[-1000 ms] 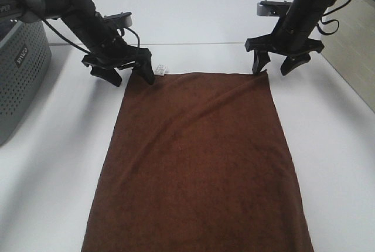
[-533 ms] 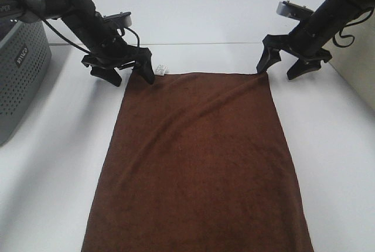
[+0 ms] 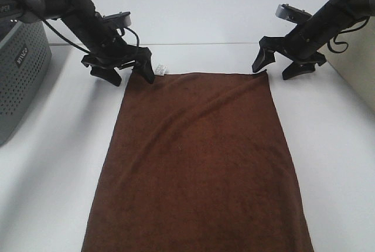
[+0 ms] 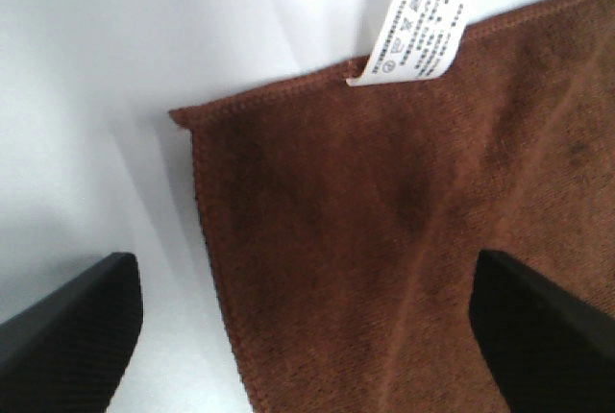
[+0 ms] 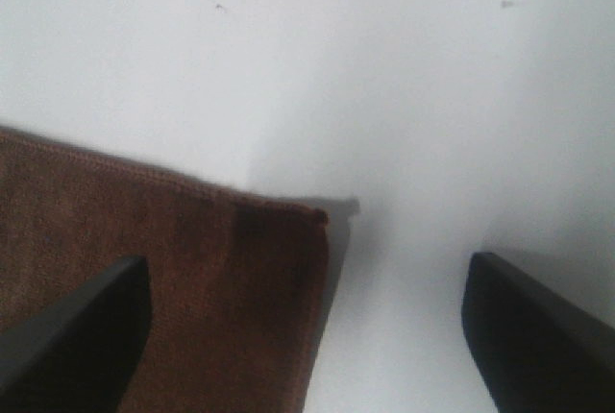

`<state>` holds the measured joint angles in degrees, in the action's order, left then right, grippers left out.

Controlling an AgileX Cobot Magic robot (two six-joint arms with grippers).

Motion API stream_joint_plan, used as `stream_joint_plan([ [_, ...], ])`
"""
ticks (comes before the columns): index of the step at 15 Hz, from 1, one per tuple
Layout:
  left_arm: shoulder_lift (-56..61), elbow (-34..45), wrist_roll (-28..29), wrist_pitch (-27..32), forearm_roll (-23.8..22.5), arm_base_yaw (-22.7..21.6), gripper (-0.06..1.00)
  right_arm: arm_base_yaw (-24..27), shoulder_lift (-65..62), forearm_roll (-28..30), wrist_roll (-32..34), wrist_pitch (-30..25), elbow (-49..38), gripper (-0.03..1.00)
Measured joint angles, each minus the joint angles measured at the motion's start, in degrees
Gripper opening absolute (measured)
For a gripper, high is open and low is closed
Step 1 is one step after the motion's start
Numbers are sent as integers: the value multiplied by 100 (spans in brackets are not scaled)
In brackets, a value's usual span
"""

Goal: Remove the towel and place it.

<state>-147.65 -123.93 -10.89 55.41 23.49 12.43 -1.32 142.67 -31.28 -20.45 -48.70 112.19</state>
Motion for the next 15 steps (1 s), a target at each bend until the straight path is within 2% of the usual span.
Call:
stream_joint_plan([
  [4,-17,0,-6,-252,11,206,82,-178,86,-52,6,92,69,85],
  [6,-34,0,-6,-332,-17,275,77,-195,103,-109,6,86,69,80],
  [8,-52,0,-6,-355,-80,275,65,-189,132,-52,6,34,69,69],
  [10,-80,0,17,-430,-109,275,47,-189,132,143,6,-63,69,54],
  [14,-86,6,17,-464,-132,275,33,-189,149,298,11,-63,69,38],
  [15,-92,6,17,-470,-132,275,26,-189,166,275,11,-69,69,32],
])
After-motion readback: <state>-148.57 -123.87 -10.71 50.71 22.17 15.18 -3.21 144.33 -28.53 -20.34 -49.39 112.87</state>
